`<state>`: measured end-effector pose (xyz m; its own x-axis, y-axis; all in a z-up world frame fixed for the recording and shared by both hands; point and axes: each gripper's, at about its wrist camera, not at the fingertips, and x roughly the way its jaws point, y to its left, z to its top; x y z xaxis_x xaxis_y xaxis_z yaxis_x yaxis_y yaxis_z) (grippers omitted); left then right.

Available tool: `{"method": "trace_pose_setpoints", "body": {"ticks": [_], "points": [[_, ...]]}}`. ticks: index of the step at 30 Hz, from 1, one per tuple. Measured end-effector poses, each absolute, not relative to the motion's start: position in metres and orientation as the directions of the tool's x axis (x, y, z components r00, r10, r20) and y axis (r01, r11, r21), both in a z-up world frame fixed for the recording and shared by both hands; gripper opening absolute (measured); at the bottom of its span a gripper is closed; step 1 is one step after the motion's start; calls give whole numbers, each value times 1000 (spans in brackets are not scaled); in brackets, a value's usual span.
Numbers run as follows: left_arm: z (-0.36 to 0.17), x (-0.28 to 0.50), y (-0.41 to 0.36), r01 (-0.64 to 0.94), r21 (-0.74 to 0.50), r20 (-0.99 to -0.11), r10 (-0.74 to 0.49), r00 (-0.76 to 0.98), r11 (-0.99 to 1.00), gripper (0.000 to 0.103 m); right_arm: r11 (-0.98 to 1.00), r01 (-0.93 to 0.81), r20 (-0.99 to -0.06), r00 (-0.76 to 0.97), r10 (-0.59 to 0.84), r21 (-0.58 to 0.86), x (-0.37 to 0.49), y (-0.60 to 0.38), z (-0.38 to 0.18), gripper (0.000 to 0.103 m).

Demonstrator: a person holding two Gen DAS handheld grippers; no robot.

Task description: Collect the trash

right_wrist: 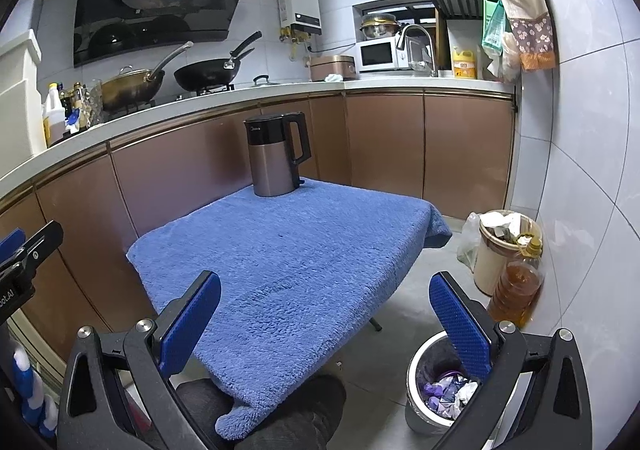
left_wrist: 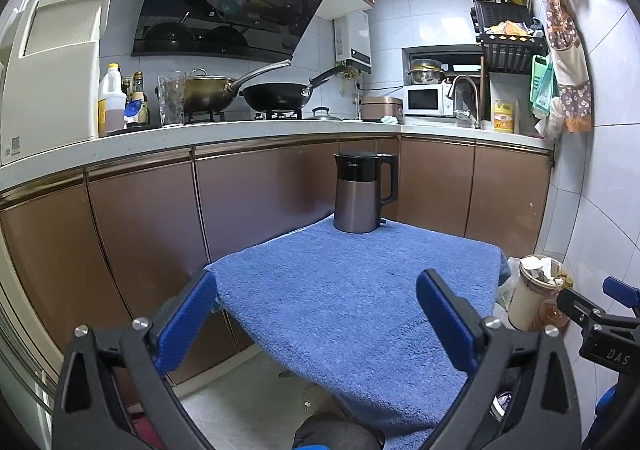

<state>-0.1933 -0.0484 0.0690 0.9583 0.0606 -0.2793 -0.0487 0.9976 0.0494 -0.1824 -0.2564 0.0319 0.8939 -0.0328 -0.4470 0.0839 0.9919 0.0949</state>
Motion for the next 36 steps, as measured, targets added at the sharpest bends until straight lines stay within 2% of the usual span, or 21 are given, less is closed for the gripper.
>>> {"method": "trace_pose_setpoints", "body": {"ticks": [36], "points": [[65,-188,-34,-71,53,-304,84,949,996,101,992,79,-465,885,-23,101,-180,-262,27,102]]}}
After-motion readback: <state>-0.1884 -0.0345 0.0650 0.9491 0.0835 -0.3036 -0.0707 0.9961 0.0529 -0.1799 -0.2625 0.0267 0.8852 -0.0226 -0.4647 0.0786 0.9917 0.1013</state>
